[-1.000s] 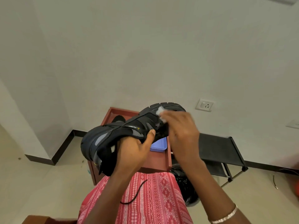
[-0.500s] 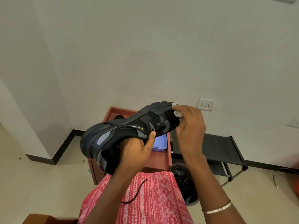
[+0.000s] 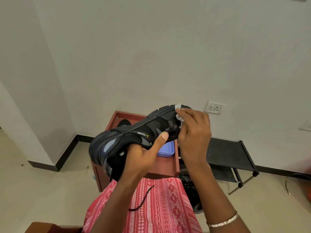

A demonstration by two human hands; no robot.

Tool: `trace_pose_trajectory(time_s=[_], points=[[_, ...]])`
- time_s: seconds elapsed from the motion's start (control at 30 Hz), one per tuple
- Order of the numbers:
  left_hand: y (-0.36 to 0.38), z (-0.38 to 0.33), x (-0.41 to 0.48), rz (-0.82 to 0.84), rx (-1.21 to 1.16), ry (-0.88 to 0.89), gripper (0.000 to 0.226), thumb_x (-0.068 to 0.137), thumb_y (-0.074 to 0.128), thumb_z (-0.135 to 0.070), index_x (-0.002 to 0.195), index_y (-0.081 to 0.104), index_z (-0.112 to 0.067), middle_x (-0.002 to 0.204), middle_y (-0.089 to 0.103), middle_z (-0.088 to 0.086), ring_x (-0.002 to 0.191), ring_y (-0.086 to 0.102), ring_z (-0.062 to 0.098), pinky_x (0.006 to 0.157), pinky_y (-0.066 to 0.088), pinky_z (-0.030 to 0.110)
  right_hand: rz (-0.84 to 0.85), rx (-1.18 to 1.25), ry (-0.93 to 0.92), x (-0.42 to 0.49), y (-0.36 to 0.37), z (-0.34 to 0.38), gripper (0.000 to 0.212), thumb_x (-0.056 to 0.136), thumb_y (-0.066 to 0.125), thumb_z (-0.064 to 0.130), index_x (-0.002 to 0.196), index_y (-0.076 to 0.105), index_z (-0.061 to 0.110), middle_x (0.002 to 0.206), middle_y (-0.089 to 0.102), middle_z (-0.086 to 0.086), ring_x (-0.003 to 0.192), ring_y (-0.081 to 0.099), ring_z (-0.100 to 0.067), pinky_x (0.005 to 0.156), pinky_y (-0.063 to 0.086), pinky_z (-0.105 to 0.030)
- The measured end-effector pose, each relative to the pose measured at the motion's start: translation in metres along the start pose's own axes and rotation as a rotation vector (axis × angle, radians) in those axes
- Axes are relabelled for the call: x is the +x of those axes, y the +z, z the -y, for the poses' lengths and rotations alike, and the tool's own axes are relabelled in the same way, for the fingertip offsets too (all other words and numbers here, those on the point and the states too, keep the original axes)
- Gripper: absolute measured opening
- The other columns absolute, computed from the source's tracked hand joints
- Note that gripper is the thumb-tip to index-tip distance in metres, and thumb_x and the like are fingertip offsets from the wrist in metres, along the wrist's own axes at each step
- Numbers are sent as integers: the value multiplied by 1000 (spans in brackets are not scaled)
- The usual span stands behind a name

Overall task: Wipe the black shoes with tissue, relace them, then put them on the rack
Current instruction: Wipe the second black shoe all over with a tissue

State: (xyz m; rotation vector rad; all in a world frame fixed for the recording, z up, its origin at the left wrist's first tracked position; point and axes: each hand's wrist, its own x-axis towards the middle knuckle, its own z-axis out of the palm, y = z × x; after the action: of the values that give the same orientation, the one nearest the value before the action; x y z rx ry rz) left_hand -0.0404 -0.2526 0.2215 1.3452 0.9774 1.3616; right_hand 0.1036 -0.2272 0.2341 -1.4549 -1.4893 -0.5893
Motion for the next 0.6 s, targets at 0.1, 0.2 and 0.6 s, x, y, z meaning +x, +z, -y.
trace_pose_trajectory(time_s=[0.1,0.2,0.6], points=[[1,5,1,-62,11,33,22,92,66,-32,113,65,-37,114,70,-19,113,61,-6,98,47,17,51,69,-31,-6,1,11,31,89,52,2,109,76,6,106,72,-6,99,60,-26,90,45,-23],[-1,12,2,-54,32,26,26,96,63,-26,121,65,-27,119,70,-9,116,62,1,103,49,32,118,147,-145,-22,1,30,27,94,53,6,111,75,5,110,72,-5,103,61,-24,94,48,-25],[-2,20,1,-38,149,-22,22,90,67,-32,112,65,-34,114,65,-22,109,52,-21,96,38,3,109,53,136,0,0,-1,44,78,41,3,101,77,13,100,74,0,95,63,-25,84,42,-15]])
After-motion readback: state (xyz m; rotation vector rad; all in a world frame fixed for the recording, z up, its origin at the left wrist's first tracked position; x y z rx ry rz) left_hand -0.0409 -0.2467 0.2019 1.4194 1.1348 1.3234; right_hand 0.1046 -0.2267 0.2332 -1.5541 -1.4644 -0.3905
